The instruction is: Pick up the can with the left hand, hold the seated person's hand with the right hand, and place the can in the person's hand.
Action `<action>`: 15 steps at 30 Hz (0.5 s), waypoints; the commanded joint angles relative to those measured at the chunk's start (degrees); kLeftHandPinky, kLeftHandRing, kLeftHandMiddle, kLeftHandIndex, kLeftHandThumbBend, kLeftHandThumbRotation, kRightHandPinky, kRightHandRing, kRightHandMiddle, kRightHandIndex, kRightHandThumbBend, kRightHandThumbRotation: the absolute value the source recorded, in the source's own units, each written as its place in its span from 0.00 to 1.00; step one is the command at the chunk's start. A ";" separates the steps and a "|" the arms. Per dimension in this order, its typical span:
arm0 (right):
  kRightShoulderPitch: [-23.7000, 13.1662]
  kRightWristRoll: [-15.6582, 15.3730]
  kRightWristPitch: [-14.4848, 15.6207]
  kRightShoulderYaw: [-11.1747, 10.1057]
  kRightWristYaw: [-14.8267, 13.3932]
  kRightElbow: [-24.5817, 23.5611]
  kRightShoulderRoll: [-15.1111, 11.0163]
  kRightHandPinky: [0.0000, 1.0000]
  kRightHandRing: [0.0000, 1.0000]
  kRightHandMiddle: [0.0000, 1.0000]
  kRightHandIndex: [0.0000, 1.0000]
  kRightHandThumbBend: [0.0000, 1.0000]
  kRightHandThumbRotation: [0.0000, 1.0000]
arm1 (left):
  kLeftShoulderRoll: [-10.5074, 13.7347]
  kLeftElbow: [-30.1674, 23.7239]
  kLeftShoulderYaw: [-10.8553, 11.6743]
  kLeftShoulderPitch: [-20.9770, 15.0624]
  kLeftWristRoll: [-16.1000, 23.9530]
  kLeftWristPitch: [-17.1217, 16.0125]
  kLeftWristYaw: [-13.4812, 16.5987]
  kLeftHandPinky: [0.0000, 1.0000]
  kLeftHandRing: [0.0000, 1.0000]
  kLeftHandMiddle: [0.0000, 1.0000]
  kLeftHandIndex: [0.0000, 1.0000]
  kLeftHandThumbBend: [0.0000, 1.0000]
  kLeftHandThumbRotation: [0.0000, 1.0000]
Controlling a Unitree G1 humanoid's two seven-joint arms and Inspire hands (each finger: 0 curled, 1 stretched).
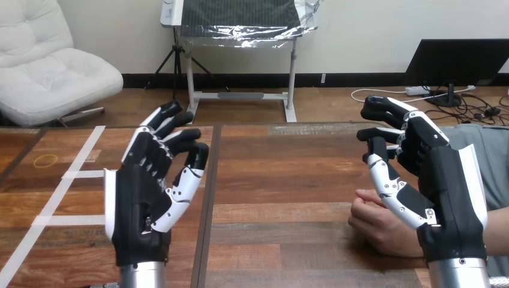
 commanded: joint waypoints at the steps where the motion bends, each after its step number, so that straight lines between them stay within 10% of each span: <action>1: -3.75 0.58 -1.61 -0.41 0.09 0.08 -0.36 0.52 0.68 0.77 0.75 0.19 0.00 | -1.94 -3.04 1.81 -3.69 2.58 -1.30 2.36 0.71 0.72 0.76 0.78 0.50 0.28; 15: -3.54 0.75 -1.28 -0.48 0.27 -0.05 -0.37 0.54 0.70 0.78 0.76 0.19 0.00 | -2.11 -4.15 6.71 -4.79 14.29 -0.63 14.67 0.73 0.77 0.79 0.79 0.59 0.20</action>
